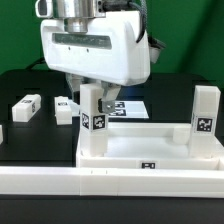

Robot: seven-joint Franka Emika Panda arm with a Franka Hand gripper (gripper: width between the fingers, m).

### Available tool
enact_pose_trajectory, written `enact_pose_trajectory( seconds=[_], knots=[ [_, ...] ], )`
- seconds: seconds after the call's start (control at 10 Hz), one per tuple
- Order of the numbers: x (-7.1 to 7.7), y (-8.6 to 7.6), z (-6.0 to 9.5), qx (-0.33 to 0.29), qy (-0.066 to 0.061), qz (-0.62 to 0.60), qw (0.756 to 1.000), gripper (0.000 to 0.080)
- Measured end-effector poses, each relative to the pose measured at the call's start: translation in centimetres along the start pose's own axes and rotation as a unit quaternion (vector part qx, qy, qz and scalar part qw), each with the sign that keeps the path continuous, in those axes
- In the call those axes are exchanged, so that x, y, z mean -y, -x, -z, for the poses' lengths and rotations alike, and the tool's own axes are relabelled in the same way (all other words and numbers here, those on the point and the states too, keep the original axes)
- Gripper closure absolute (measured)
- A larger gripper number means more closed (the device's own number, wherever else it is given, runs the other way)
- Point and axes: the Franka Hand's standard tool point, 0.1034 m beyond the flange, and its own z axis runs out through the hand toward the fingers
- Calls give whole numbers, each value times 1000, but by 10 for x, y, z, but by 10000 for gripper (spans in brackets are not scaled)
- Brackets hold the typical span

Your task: Assemble desk

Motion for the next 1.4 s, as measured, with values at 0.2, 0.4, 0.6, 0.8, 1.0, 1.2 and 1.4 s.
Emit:
enact_pose_trajectory(
  seconds=[0.2,0.4,0.6,0.8,1.0,1.2,1.4],
  knots=[
    [2,0,3,1,7,123,992,158],
    [1,-2,3,2,6,237,971,152],
    [2,-1,3,2,7,354,935,151],
    [4,2,2,3,10,446,895,151],
    [5,3,2,3,14,515,857,151],
    [4,2,2,2,19,566,824,151],
    [3,1,2,2,19,565,825,284]
  ],
)
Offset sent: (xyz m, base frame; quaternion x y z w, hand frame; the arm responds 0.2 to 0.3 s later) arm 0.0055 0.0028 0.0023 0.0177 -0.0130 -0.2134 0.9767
